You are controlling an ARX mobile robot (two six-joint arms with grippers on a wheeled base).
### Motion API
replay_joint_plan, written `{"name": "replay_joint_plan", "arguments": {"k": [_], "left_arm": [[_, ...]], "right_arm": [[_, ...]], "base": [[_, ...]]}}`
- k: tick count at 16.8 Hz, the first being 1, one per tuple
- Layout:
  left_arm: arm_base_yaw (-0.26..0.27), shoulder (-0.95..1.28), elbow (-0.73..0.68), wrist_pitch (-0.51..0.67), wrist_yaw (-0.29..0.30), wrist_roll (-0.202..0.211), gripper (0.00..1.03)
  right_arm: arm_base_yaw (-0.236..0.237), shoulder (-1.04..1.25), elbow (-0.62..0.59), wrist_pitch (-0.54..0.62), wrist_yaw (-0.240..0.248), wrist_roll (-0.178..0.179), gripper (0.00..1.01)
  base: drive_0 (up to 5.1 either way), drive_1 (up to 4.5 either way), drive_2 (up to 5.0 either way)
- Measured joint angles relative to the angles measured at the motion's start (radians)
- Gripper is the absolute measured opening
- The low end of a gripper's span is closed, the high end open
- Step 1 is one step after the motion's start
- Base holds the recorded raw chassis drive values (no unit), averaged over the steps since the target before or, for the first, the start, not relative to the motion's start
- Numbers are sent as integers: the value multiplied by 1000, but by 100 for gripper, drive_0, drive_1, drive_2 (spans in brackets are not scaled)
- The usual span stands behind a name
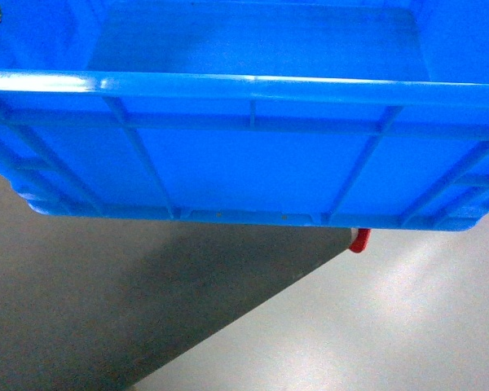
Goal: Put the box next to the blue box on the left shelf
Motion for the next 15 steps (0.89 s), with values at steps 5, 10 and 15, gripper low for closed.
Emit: {"name": "replay_joint_plan", "arguments": {"k": [5,10,15], "left_arm": [[0,0,0,0,1,0,19],[0,0,0,-1,2,0,19],[0,0,0,-1,2,0,19]], "right_arm": [[0,0,0,2,0,0,20],[0,0,0,2,0,0,20],[0,0,0,0,1,0,20]], "base": [[-159,-159,-159],[-159,-159,-159],[-155,-155,-155]]}}
